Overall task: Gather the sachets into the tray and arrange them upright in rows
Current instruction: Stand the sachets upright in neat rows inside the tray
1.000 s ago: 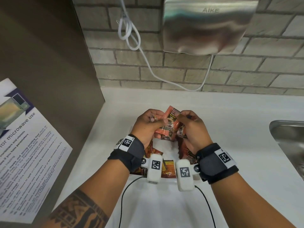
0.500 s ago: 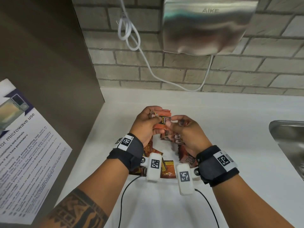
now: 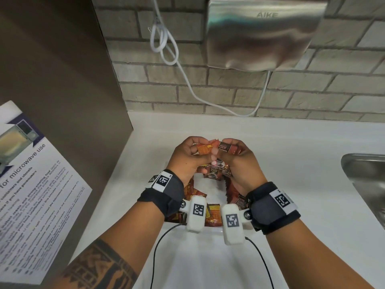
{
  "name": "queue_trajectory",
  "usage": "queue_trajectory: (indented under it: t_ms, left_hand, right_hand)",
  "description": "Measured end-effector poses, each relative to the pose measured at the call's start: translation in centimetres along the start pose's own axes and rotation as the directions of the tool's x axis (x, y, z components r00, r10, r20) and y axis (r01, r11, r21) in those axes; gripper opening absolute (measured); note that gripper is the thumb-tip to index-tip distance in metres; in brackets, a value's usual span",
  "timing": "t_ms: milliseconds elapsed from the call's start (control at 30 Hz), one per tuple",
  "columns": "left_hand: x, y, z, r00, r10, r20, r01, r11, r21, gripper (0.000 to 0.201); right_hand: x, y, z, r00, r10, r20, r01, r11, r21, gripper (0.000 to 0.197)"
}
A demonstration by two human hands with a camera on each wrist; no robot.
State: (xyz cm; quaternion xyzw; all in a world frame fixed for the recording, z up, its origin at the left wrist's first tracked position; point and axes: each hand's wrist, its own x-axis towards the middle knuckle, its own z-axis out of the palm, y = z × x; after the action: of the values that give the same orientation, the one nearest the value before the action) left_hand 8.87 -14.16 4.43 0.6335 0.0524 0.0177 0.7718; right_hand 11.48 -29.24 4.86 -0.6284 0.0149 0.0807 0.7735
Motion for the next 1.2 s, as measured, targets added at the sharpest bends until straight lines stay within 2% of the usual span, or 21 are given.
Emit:
queue_trajectory:
  t_ms: [167,233,300,367,400,467,600,667,733,867,967,1067,1133,1200]
  left_hand:
    - [0.3,0.1,-0.4,1.000,-0.006,-0.027,0.005,0.999,-0.038,0.041]
    - [0.6,0.0,-0.9,0.996,0.006,-0.089,-0.005,1.000,0.016,0.041]
    - [0.9,-0.3,-1.3,0.988,0.078,-0.130,-0.061,0.990,0.127,0.032]
    - [0.9,-0.6,-1.4,0.982,0.152,-0.113,-0.125,0.968,0.216,0.023]
    - [0.8,-0.6,-1.4,0.982,0.167,-0.089,-0.141,0.959,0.245,0.022]
    - [0.6,-0.8,-1.2,0.984,0.172,-0.044,-0.156,0.956,0.248,0.027]
    - [0.4,-0.6,-1.3,0.984,0.175,0.018,-0.173,0.940,0.294,0.037]
    - [0.4,-0.7,-1.7,0.989,0.144,0.024,-0.144,0.942,0.302,0.043]
    - [0.3,-0.5,-1.8,0.994,0.110,0.017,-0.111,0.962,0.250,0.040]
    - [0.5,-0.3,-1.7,0.989,0.149,-0.002,-0.144,0.957,0.251,0.018]
    - [0.6,-0.1,-1.7,0.995,0.093,-0.044,-0.085,0.985,0.152,0.033]
    - [0.5,0.4,-1.5,0.997,-0.018,-0.072,0.011,0.995,-0.103,0.047]
    - [0.2,0.9,-1.2,0.996,-0.079,-0.041,0.069,0.979,-0.194,0.035]
    - [-0.1,1.4,-0.9,0.995,-0.099,0.005,0.099,0.989,-0.108,0.017]
  right_hand:
    - [-0.1,-0.9,-0.5,1.000,0.013,0.025,-0.014,1.000,0.022,0.036]
    - [0.1,-1.3,-1.0,1.000,0.001,-0.009,-0.001,1.000,-0.009,0.034]
    - [0.3,-1.1,-1.2,0.998,-0.030,-0.047,0.028,0.999,-0.040,0.026]
    - [0.2,-1.0,-0.9,1.000,-0.008,-0.025,0.007,0.999,-0.049,0.022]
    - [0.1,-1.0,-0.7,1.000,0.029,0.007,-0.029,0.999,-0.046,0.029]
    - [-0.1,-0.8,-0.3,0.994,0.090,0.058,-0.089,0.996,-0.033,0.038]
    - [0.4,-0.1,-0.4,0.997,0.070,0.037,-0.070,0.998,-0.005,0.031]
    - [0.5,0.0,-0.6,0.998,0.061,0.020,-0.061,0.998,-0.016,0.032]
    - [0.5,-0.1,-0.8,0.998,0.059,0.033,-0.057,0.998,-0.039,0.033]
    - [0.3,-0.1,-0.7,0.993,0.074,0.096,-0.065,0.994,-0.093,0.034]
    - [0.2,0.0,-0.8,0.996,0.049,0.070,-0.044,0.997,-0.058,0.034]
    - [0.1,-0.1,-0.8,0.998,0.020,0.061,-0.020,1.000,0.001,0.044]
    - [-0.2,0.1,-0.4,0.995,0.030,0.095,-0.029,1.000,-0.005,0.063]
    - [-0.3,0.3,0.1,0.993,0.042,0.115,-0.043,0.999,0.007,0.073]
